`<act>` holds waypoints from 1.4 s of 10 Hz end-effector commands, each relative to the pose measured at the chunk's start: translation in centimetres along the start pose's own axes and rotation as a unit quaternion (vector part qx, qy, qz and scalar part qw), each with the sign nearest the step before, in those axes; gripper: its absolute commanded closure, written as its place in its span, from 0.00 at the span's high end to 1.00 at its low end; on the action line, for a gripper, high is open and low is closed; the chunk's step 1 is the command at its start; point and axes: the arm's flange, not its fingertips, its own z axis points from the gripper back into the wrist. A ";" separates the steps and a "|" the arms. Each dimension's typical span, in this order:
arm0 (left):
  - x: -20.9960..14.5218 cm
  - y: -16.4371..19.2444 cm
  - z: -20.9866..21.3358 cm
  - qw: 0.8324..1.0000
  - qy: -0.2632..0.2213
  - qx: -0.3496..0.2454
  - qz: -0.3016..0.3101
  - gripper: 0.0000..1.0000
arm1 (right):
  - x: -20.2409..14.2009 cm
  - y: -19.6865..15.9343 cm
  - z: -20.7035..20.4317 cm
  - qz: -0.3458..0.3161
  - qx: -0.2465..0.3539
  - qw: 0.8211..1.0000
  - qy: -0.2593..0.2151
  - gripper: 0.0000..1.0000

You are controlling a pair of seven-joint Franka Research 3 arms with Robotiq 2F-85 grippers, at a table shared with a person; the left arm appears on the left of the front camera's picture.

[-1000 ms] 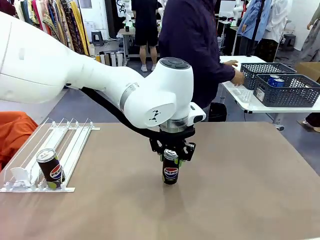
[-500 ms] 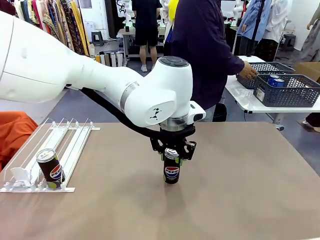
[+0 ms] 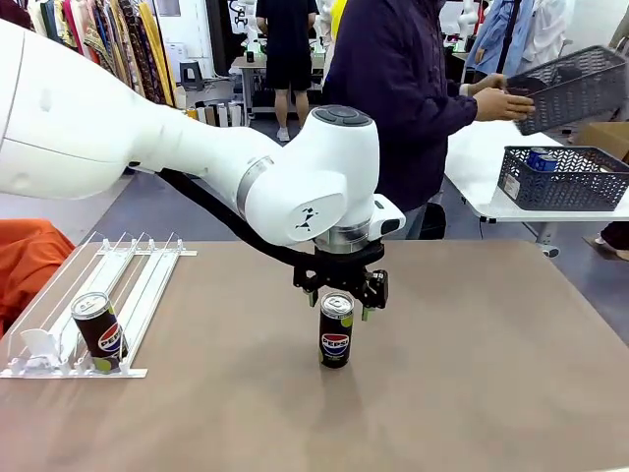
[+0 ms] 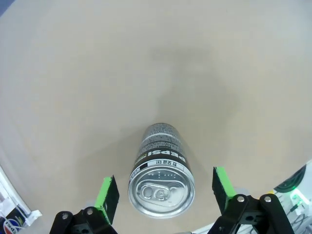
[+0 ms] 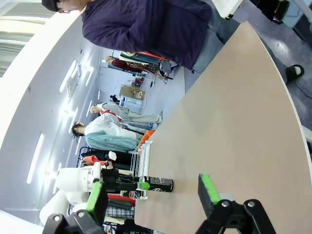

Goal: Retrieve and store the cans from the dispenser.
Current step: Pick up one can from the Automatic Can Dispenser and place it in the middle of the table.

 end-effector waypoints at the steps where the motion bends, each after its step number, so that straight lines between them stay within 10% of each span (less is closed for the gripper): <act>1: -0.9 1.5 3.7 0.999 -0.031 0.000 0.017 1.00 | 0.4 0.2 -0.2 0.013 0.009 1.000 -0.011 1.00; 7: -8.5 21.1 22.1 0.984 -0.042 -0.174 0.017 1.00 | 0.4 0.2 -0.2 0.013 0.009 1.000 -0.011 1.00; 10: -18.3 39.6 23.6 0.927 -0.109 -0.343 0.109 1.00 | 0.4 0.2 -0.2 0.013 0.009 1.000 -0.011 1.00; 14: -30.5 49.6 12.0 0.807 -0.138 -0.510 0.262 1.00 | 0.4 0.2 -0.2 0.013 0.009 1.000 -0.011 1.00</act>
